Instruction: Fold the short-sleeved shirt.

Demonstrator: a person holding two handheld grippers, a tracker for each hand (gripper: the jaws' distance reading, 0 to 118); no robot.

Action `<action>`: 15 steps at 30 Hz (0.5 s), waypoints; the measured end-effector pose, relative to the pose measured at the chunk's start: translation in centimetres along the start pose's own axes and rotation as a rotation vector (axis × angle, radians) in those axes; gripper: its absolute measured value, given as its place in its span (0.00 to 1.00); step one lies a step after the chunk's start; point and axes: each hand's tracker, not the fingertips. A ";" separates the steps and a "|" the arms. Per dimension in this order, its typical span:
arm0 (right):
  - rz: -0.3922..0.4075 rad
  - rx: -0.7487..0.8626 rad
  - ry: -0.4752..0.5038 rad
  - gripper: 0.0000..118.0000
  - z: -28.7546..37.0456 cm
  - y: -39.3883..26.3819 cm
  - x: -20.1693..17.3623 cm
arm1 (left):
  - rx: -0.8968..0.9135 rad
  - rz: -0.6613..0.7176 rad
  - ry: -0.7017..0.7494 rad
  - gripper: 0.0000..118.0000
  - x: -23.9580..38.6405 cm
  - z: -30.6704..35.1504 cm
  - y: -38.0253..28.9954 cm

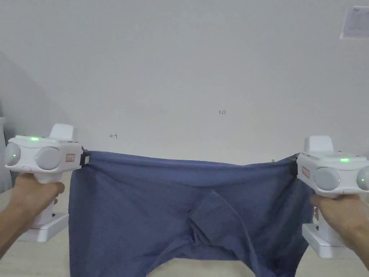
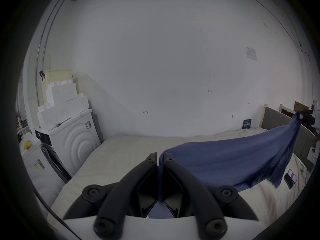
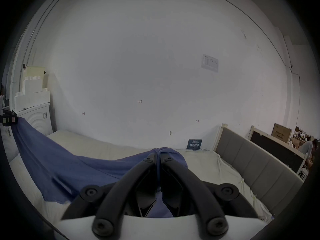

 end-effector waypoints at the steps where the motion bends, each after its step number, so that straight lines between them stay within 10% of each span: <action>1: -0.001 0.002 0.001 0.00 -0.4 0.5 -0.1 | 0.004 0.008 0.002 0.00 -0.2 -0.2 0.4; 15: -0.061 0.018 -0.050 0.00 -4.7 2.0 -1.6 | 0.010 0.067 0.038 0.00 0.3 -5.1 2.8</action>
